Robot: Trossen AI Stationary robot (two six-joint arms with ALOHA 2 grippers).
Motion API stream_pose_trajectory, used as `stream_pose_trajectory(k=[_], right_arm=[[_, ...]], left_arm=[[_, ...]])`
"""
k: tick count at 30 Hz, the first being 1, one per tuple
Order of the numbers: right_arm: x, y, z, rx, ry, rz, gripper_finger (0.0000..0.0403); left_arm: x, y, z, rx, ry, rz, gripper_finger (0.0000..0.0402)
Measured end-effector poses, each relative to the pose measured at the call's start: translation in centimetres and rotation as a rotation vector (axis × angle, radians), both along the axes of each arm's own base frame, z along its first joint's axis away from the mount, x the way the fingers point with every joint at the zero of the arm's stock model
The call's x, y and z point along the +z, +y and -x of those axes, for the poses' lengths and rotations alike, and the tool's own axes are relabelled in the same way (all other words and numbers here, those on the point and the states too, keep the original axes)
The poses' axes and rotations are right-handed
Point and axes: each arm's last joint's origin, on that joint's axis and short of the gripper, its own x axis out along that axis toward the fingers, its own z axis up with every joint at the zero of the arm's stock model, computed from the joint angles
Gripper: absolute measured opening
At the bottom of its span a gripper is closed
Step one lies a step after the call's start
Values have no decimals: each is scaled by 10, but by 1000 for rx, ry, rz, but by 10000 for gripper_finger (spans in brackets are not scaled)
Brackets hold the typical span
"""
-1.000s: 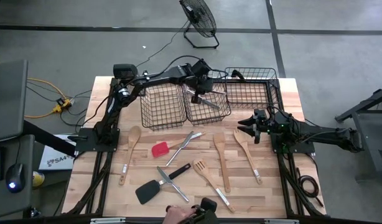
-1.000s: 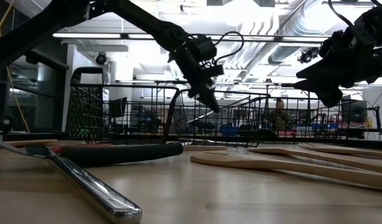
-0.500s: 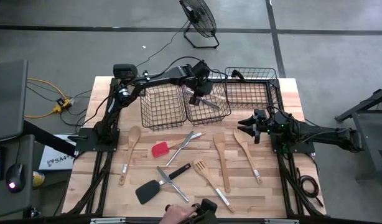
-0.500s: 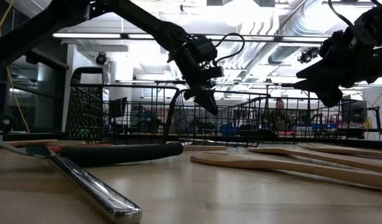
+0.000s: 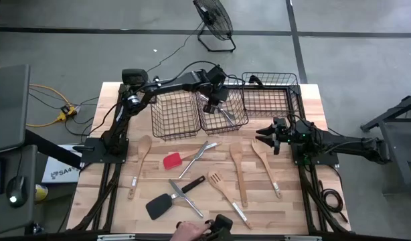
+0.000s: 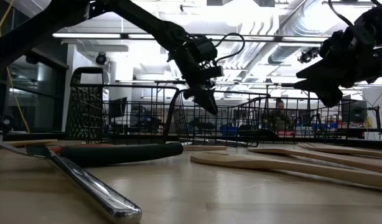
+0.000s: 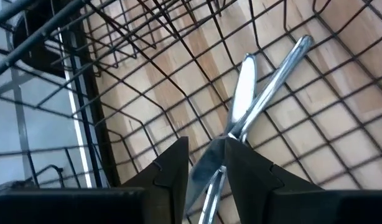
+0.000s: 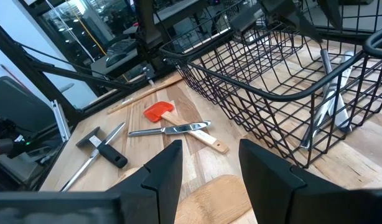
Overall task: Pick & Place Kitchen Items
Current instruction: Put the silver knife into the middle wire basket
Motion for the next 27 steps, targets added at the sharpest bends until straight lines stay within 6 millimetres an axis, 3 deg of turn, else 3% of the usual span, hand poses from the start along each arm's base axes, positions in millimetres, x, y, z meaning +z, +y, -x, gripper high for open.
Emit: stream_pose_trajectory(k=[5, 14, 20, 27], right_arm=[[0, 0, 0, 0, 0, 0, 151], [0, 0, 0, 0, 0, 0, 151], [0, 0, 0, 1, 0, 0, 151], [0, 0, 0, 0, 0, 0, 151]], left_arm=[[34, -5, 10, 43, -5, 24, 103], [94, -22, 39, 225, 45, 219, 103], [111, -35, 59, 264, 169, 353, 103], [106, -66, 63, 248, 352, 427, 103]])
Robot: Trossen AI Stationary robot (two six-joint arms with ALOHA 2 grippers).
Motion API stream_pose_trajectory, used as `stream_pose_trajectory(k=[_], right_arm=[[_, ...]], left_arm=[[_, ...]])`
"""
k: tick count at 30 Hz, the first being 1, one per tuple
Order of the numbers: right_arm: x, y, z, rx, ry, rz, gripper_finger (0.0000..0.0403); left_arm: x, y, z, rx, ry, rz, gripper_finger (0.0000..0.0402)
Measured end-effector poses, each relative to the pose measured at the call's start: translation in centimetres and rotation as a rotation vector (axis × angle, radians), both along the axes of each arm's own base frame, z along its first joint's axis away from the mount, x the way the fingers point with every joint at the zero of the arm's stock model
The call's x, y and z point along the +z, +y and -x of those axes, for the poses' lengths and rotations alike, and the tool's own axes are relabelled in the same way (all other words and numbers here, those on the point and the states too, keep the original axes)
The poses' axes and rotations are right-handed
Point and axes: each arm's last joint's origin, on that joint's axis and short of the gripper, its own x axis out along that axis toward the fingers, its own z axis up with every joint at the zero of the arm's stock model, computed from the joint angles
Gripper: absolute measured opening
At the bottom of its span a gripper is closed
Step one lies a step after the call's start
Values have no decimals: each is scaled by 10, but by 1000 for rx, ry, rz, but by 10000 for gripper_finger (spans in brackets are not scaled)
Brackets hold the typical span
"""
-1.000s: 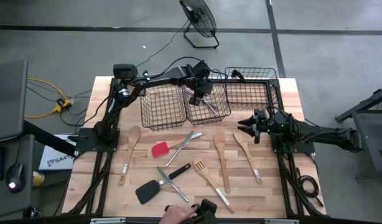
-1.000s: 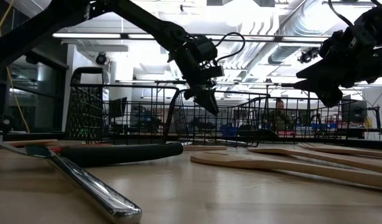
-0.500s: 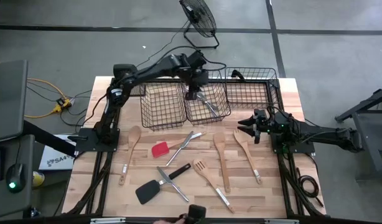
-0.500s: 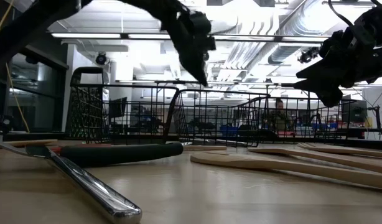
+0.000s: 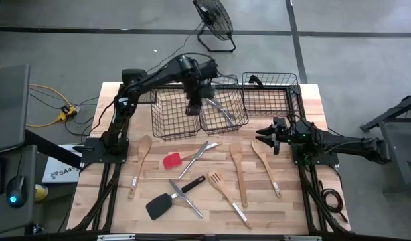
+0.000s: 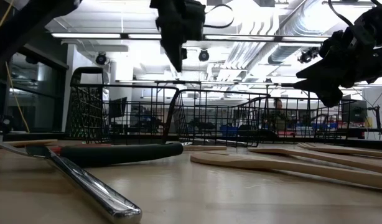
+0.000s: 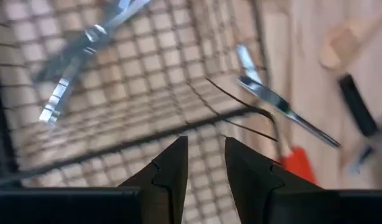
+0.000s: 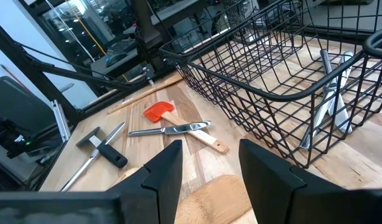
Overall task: Pick & Place Kitchen Items
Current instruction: Put the silver knife into the middle wire basket
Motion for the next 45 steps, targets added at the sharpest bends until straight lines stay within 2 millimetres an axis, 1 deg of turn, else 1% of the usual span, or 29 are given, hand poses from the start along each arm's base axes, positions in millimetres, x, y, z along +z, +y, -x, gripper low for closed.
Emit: stream_pose_trajectory(k=[4, 7, 13, 17, 21, 24, 26, 31, 34, 35, 39, 41, 45], right_arm=[[0, 0, 0, 0, 0, 0, 151], [0, 0, 0, 0, 0, 0, 151], [0, 0, 0, 0, 0, 0, 151], [0, 0, 0, 0, 1, 0, 151], [0, 0, 0, 0, 1, -1, 151], [0, 0, 0, 0, 1, 0, 151], [0, 0, 0, 0, 0, 0, 151], [0, 0, 0, 0, 0, 0, 151], [0, 0, 0, 0, 0, 0, 151], [0, 0, 0, 0, 0, 0, 151], [0, 0, 0, 0, 1, 0, 151], [0, 0, 0, 0, 1, -1, 151], [0, 0, 0, 0, 1, 0, 151]], left_arm=[[0, -21, -7, -22, 14, 12, 103], [8, -37, -7, -32, 6, -6, 103], [25, -68, 3, 28, 6, -78, 103], [24, -92, 9, 77, 17, -140, 103], [6, -114, 13, 142, 17, -178, 103], [-18, -129, 20, 227, 36, -189, 103], [-37, -141, 26, 285, 57, -182, 103], [-79, -178, 42, 444, 89, -188, 103], [-98, -192, 47, 504, 99, -173, 103], [-101, -194, 50, 517, 102, -170, 103], [-110, -195, 47, 547, 71, -139, 103], [-109, -196, 44, 538, 45, -95, 103], [-107, -197, 38, 524, -16, -68, 103]])
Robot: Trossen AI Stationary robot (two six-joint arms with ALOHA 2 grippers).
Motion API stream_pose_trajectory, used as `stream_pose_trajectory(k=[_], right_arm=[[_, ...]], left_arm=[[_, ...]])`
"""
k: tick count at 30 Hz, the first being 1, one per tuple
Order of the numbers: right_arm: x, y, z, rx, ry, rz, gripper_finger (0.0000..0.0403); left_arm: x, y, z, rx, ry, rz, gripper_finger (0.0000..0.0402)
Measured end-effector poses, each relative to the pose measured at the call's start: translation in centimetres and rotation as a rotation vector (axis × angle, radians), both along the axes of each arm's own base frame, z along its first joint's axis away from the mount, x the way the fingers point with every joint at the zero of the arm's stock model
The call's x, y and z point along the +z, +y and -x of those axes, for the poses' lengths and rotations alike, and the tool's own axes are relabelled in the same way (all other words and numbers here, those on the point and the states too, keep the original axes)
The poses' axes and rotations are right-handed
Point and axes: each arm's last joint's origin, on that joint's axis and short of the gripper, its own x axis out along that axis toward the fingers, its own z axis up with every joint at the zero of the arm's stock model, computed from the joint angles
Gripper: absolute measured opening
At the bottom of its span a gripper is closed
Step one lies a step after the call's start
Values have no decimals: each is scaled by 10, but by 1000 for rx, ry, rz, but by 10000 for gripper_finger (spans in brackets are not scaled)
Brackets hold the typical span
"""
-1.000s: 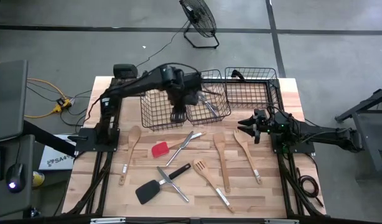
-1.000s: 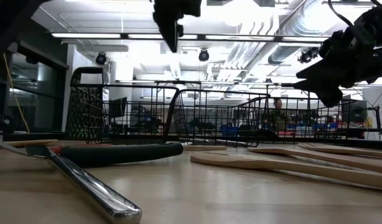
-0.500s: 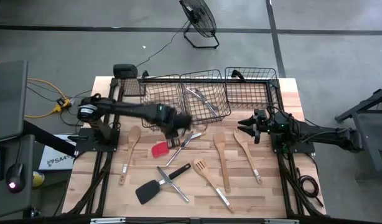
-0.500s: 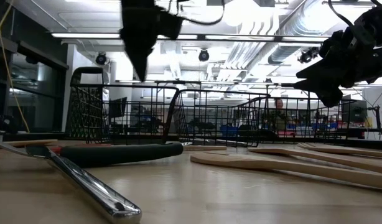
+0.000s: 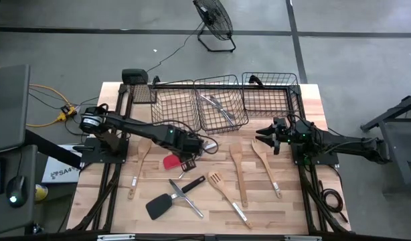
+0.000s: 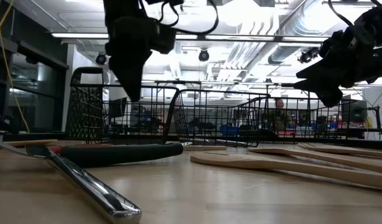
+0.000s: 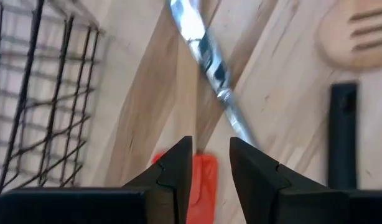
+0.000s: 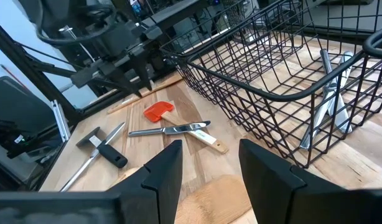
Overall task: Pick & Place Kitchen Items
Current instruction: Put the silver knife into the middle wire basket
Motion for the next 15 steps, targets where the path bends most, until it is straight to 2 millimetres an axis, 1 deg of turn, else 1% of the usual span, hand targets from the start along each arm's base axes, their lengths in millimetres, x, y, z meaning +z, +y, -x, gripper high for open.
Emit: stream_pose_trajectory(k=[4, 8, 13, 15], right_arm=[[0, 0, 0, 0, 0, 0, 151], [0, 0, 0, 0, 0, 0, 151], [0, 0, 0, 0, 0, 0, 151], [0, 0, 0, 0, 0, 0, 151]], left_arm=[[-1, 0, -2, 49, -29, 17, 103], [-13, 0, 6, 131, -13, 38, 103], [-30, -9, 8, 193, -91, 22, 103], [-36, -17, 5, 185, -175, 12, 104]])
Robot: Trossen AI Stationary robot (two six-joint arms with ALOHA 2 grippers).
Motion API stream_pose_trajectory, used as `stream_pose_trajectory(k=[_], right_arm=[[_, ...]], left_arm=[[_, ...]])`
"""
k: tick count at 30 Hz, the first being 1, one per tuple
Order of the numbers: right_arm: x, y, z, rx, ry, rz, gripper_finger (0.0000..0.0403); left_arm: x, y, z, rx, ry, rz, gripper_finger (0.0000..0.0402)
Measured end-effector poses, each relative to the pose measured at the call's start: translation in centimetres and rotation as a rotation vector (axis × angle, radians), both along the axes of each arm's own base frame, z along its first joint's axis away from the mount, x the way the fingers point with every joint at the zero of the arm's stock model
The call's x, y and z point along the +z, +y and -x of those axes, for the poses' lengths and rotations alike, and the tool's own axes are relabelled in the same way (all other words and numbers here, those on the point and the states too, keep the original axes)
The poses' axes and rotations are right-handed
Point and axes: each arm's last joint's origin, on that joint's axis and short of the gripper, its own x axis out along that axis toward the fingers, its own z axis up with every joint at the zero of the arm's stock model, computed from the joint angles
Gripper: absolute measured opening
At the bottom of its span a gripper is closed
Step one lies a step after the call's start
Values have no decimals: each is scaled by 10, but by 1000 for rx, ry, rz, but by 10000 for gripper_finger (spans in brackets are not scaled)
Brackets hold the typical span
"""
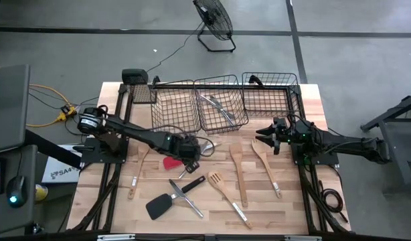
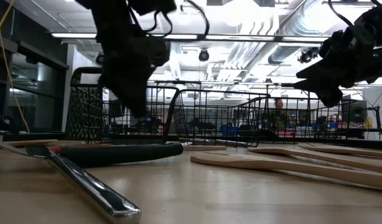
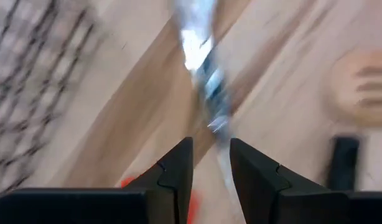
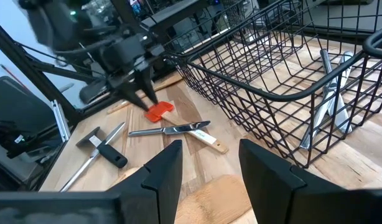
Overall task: Pick & Place Kitchen Items
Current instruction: Put the silver knife into the middle wire basket
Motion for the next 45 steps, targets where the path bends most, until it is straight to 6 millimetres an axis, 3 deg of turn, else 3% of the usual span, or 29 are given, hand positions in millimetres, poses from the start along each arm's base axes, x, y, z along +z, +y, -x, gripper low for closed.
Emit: stream_pose_trajectory(k=[8, 15, 19, 21, 25, 32, 45], right_arm=[[0, 0, 0, 0, 0, 0, 151], [0, 0, 0, 0, 0, 0, 151], [0, 0, 0, 0, 0, 0, 151], [0, 0, 0, 0, 0, 0, 151], [-1, 0, 0, 0, 10, -3, 151], [-3, 0, -1, 0, 31, -8, 151], [-6, -1, -2, 0, 59, -14, 151]], left_arm=[[-22, -19, 6, 72, -144, -56, 145], [-16, -21, 0, 204, -165, 30, 200], [-17, -24, -16, 215, -43, 86, 200], [-11, -26, -33, 213, -51, 116, 196], [-9, -27, -42, 215, 81, 92, 187], [-19, -27, -44, 217, 205, 50, 178], [-28, -17, -47, 224, 245, 33, 177]])
